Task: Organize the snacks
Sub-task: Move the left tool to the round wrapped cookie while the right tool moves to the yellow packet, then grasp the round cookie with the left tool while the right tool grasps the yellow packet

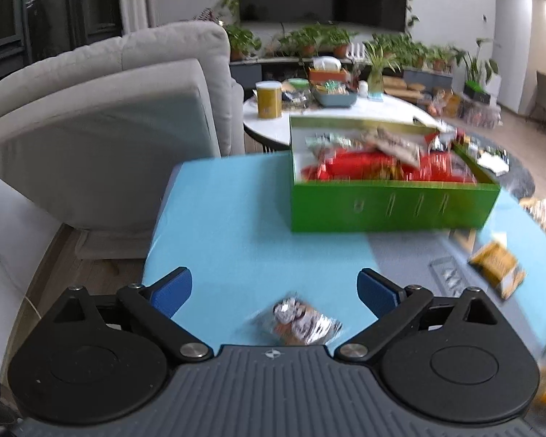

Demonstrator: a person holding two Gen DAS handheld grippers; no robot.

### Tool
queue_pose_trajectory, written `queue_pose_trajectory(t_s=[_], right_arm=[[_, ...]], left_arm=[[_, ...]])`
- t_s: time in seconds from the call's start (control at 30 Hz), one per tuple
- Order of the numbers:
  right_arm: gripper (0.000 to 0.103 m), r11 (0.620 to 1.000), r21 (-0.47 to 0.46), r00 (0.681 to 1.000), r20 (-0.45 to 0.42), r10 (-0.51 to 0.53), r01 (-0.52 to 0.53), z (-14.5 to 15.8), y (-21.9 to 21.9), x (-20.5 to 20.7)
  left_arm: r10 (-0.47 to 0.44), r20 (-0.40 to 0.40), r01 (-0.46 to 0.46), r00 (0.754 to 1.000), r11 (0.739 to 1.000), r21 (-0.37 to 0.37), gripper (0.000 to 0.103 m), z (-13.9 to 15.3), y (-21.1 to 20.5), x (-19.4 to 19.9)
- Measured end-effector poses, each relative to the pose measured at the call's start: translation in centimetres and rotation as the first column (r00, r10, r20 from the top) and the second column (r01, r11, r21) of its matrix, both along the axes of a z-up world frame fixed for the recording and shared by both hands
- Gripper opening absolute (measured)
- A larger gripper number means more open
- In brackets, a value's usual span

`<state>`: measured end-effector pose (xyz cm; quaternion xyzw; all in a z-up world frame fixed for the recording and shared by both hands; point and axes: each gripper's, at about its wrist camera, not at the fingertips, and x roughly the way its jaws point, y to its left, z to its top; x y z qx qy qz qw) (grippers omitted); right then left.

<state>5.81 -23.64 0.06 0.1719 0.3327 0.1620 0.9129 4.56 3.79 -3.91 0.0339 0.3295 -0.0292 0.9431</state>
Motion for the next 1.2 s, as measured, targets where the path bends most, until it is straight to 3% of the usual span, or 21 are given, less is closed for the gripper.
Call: queue_pose_trajectory(t_s=[0.13,0.4,0.77,0.97,1.2], right_arm=[[0.082,1.0,0.002,1.0,-0.026,-0.003,0.003,-0.8,0.0,-0.1],[0.082,0.998,-0.025,0.997,-0.059,-0.052,0.051,-2.0,-1.3,0.2],[0.083,0.957,-0.29,0.986,-0.156,-0.062,0.015,-6.6,-0.7,2.6],[0.083,0.938,-0.346,0.982,-0.183,-0.057,-0.01,-8.0,-0.6,3.7],[0.083,0.941,-0.339,0.977,-0.204,-0.06,-0.013,-8.8,-1.1,4.6]], left_arm=[[0.0,-0.054,0.003,0.999,0.999,0.048,0.098,-1.7,-0.6,0.2],[0.026,-0.185,-0.036,0.982,0.998,-0.05,0.097,-3.7,-1.5,1.9],[0.072,-0.22,-0.086,0.973,0.995,-0.053,0.091,-4.3,-2.1,3.7],[0.079,-0.238,-0.092,0.968,0.995,-0.044,0.089,-4.8,-2.4,4.3],[0.092,-0.258,-0.1,0.962,0.995,-0.018,0.088,-5.8,-2.8,5.0]])
